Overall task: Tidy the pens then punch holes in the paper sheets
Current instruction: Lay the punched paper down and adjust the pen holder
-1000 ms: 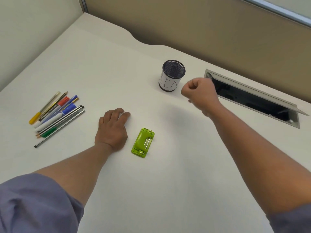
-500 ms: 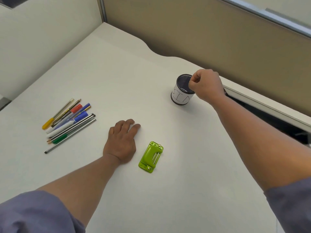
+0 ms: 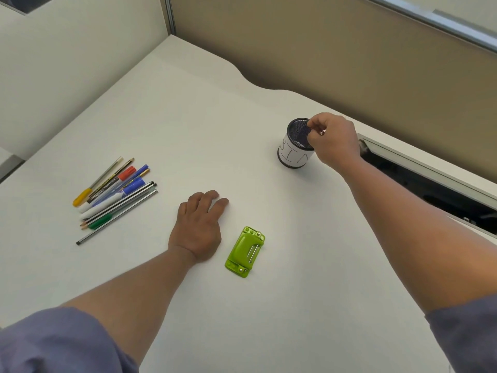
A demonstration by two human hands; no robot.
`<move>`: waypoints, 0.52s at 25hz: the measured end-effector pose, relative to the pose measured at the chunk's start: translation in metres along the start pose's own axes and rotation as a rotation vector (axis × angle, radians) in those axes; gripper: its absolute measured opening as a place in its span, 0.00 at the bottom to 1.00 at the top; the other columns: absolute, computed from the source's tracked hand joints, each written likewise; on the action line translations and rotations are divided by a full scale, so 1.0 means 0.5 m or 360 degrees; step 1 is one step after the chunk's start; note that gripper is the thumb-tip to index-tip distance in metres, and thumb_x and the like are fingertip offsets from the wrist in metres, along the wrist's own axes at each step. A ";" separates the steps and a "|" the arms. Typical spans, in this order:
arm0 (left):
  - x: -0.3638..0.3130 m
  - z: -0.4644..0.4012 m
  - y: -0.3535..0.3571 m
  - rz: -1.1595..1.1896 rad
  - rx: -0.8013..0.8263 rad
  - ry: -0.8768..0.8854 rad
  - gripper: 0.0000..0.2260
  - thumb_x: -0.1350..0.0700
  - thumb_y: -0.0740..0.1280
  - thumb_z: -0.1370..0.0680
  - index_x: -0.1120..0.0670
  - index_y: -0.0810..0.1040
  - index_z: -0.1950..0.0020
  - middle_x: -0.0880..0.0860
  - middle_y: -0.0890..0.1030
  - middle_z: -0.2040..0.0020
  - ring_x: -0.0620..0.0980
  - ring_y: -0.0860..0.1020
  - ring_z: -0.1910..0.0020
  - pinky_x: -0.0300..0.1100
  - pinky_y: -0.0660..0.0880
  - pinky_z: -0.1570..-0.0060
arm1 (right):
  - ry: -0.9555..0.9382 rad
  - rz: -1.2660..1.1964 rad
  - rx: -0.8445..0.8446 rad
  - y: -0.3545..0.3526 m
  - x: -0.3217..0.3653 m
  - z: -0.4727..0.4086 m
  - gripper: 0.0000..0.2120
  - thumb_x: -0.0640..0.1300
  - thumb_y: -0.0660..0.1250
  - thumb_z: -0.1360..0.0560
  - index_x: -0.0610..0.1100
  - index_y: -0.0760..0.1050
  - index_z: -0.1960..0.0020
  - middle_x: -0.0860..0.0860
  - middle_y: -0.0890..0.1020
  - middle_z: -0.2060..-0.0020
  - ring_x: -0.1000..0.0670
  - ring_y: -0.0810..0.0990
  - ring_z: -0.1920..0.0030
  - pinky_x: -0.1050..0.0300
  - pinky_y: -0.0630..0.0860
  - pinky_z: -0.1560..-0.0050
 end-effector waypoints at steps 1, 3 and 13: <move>0.000 0.000 0.000 0.0000 0.0001 0.0000 0.25 0.64 0.66 0.27 0.51 0.76 0.30 0.53 0.73 0.28 0.60 0.68 0.30 0.52 0.61 0.38 | 0.0012 -0.0039 -0.0004 -0.001 -0.002 0.002 0.11 0.44 0.64 0.28 0.54 0.82 0.50 0.60 0.81 0.62 0.52 0.77 0.59 0.59 0.69 0.59; 0.000 0.000 -0.001 0.0000 0.0004 0.0001 0.25 0.64 0.65 0.27 0.51 0.75 0.30 0.53 0.73 0.28 0.61 0.68 0.30 0.53 0.62 0.37 | 0.0048 -0.0132 -0.0007 0.000 -0.004 0.005 0.11 0.43 0.64 0.29 0.55 0.81 0.52 0.62 0.80 0.64 0.56 0.76 0.62 0.60 0.69 0.62; 0.000 -0.001 0.000 -0.0007 0.0013 0.0023 0.25 0.62 0.63 0.27 0.51 0.75 0.29 0.54 0.72 0.28 0.61 0.68 0.31 0.54 0.64 0.38 | 0.0129 -0.0250 -0.0021 0.007 -0.008 0.020 0.10 0.41 0.64 0.31 0.54 0.79 0.54 0.62 0.81 0.64 0.61 0.77 0.63 0.63 0.71 0.61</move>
Point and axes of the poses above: each hand's wrist, its own z-axis away from the middle knuckle, its own y-axis out of the palm, x = y × z, the point moved 7 cm from there along -z, towards the middle knuckle
